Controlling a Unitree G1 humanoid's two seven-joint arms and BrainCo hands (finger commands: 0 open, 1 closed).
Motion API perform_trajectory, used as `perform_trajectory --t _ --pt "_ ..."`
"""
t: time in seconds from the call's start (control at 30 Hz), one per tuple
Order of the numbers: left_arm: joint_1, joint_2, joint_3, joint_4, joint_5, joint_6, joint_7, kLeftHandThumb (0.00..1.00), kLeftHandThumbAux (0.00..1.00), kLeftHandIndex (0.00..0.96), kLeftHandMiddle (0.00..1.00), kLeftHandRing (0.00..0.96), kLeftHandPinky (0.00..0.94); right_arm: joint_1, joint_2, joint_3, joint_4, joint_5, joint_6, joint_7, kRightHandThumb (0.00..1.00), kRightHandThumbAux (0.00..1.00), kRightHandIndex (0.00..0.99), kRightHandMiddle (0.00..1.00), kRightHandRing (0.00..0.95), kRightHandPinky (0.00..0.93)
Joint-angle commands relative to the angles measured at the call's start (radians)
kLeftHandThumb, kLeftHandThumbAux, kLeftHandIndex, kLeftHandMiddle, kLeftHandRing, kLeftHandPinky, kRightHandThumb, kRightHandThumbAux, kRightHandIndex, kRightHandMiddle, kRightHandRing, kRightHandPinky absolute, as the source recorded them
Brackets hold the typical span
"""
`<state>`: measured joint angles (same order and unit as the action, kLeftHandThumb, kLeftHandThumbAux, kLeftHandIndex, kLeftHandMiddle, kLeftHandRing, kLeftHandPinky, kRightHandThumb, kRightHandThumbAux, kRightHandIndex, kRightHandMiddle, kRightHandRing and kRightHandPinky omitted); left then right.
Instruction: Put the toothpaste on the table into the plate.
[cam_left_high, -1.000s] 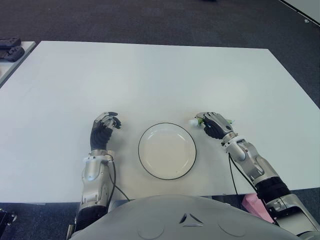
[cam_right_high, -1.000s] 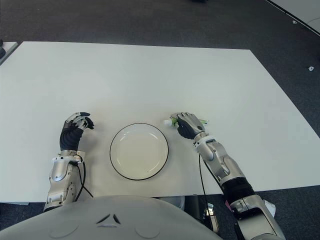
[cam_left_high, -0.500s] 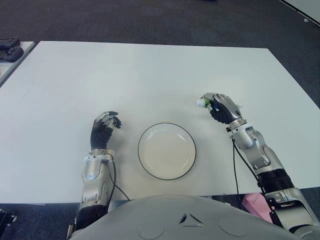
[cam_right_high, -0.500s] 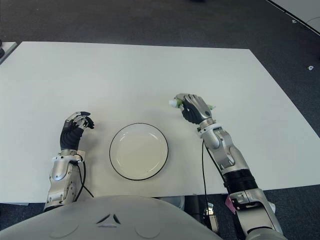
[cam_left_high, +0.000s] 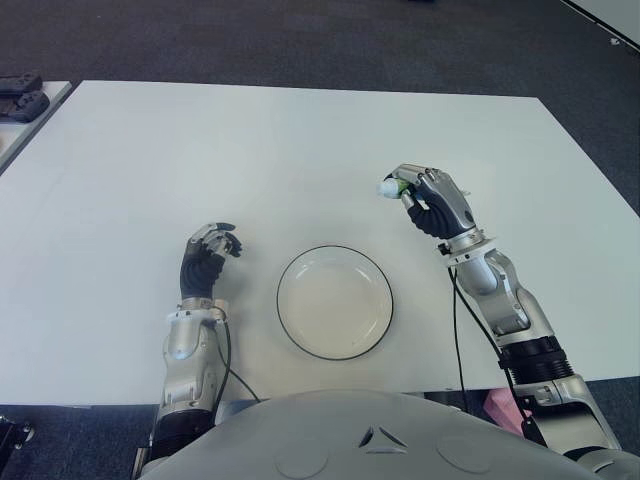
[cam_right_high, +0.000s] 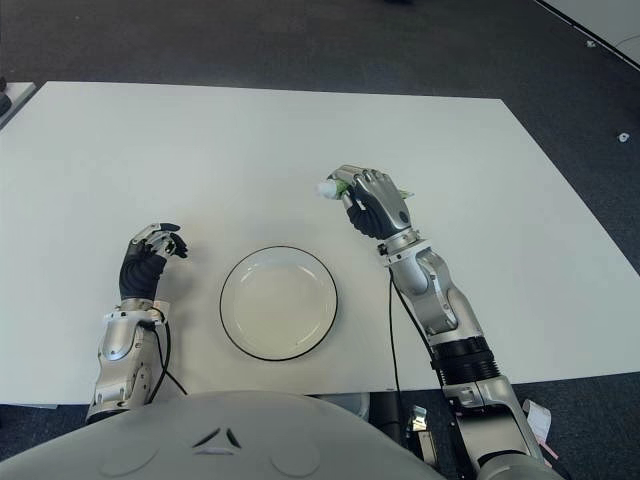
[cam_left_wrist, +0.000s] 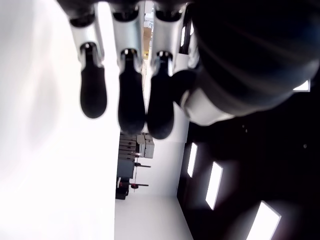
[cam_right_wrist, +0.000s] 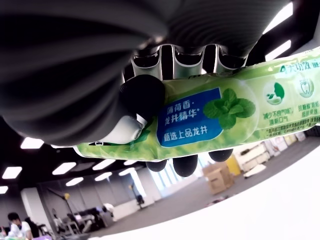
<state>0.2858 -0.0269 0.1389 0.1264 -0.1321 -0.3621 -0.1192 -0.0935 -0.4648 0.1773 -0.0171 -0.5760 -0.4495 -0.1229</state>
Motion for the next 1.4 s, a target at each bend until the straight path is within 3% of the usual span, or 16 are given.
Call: perform_trajectory --t 0.03,0.33,0.7,1.1,1.4 --pt "-0.013 0.003 -0.004 0.021 0.006 0.013 0.011 0.697 0.72 0.434 0.607 0.589 0.567 -0.001 0.003 0.007 -0.032 0.037 -0.041 0.038 1.0 0.667 0.401 0.438 0.474 0.504" --pt "-0.021 -0.002 -0.002 0.037 -0.003 -0.012 0.004 0.698 0.719 0.434 0.609 0.588 0.57 0.04 -0.015 0.042 -0.149 0.177 -0.045 0.234 1.0 0.666 0.413 0.427 0.481 0.505" --pt "-0.029 -0.001 0.001 0.059 -0.007 -0.032 0.004 0.696 0.719 0.434 0.603 0.581 0.56 0.031 -0.041 0.08 -0.218 0.192 -0.013 0.425 1.0 0.668 0.412 0.421 0.486 0.5" --pt "-0.03 0.001 0.001 0.062 -0.002 -0.029 0.01 0.695 0.72 0.434 0.603 0.584 0.566 0.046 -0.029 0.142 -0.179 0.21 -0.058 0.488 1.0 0.671 0.414 0.409 0.475 0.503" --pt "-0.027 0.003 -0.002 0.05 0.001 -0.005 0.014 0.695 0.721 0.433 0.601 0.582 0.564 0.062 -0.037 0.171 -0.109 0.209 -0.149 0.495 1.0 0.67 0.42 0.416 0.465 0.486"
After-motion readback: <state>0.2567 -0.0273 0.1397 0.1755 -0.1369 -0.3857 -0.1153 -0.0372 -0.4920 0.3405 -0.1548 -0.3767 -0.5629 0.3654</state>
